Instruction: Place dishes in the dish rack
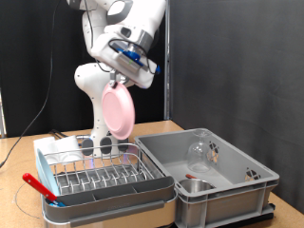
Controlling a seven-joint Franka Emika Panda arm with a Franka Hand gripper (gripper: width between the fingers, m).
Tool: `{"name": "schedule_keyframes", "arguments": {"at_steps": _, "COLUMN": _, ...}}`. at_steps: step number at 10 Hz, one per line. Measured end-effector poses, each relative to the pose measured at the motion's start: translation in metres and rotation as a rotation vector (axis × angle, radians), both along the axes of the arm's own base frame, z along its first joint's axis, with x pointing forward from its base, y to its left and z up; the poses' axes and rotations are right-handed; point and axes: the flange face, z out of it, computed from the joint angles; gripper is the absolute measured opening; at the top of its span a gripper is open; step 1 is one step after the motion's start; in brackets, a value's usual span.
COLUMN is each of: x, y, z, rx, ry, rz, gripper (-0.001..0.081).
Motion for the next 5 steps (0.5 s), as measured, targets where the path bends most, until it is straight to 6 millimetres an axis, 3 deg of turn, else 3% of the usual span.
{"name": "schedule_keyframes", "arguments": {"at_steps": 5, "x": 0.013, "y": -0.069, "z": -0.03, "rx": 0.015, "ry": 0.011, "rz": -0.239, "gripper": 0.0037}}
